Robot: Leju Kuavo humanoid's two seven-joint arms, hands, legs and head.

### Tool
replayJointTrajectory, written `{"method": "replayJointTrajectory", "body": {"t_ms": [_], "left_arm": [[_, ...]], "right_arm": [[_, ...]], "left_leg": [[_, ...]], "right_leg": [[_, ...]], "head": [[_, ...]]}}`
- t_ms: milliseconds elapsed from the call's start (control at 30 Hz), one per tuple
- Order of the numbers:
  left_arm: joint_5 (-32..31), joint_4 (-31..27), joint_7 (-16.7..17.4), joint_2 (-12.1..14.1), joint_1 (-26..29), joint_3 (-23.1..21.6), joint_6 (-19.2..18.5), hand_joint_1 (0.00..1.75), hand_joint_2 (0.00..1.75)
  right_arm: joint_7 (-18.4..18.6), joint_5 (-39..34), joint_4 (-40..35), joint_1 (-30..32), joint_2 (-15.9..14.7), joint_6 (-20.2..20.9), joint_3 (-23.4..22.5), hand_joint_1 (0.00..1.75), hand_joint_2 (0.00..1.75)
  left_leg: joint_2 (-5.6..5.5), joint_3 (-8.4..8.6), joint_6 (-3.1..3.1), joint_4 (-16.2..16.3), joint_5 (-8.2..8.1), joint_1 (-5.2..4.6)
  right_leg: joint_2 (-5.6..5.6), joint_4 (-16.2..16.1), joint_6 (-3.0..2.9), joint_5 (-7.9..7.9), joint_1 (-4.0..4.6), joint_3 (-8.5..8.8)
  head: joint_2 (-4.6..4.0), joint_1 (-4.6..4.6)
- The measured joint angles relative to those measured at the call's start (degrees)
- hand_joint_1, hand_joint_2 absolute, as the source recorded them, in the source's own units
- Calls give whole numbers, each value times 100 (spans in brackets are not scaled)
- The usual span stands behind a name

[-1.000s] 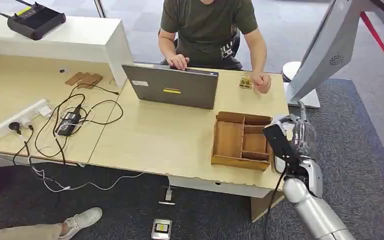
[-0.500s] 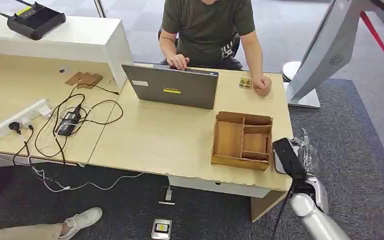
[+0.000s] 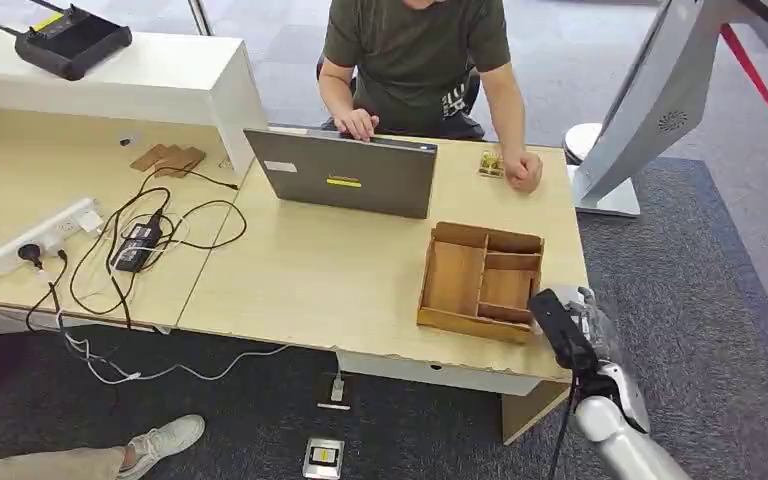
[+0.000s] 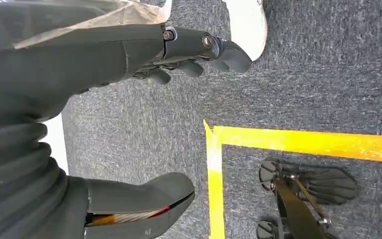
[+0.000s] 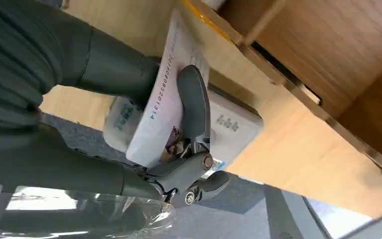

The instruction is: Pass the card to the sensor for recognition and then transmit it.

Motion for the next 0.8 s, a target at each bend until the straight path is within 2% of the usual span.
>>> {"method": "replayJointTrajectory", "body": {"t_ms": [533, 800], "left_arm": [[17, 0, -52, 17, 5, -2, -11, 0, 175], [46, 0, -81, 28, 8, -2, -11, 0, 175]], "right_arm": [[33, -50, -271, 142, -177, -229, 155, 175, 175], [103, 496, -897, 260, -323, -798, 51, 175, 175]], "left_leg": [[1, 1, 0, 0, 0, 0], [1, 1, 0, 0, 0, 0]], "right_leg": [[0, 0, 0, 0, 0, 0], [0, 0, 0, 0, 0, 1]], "head": [[0, -2], [0, -2]]}}
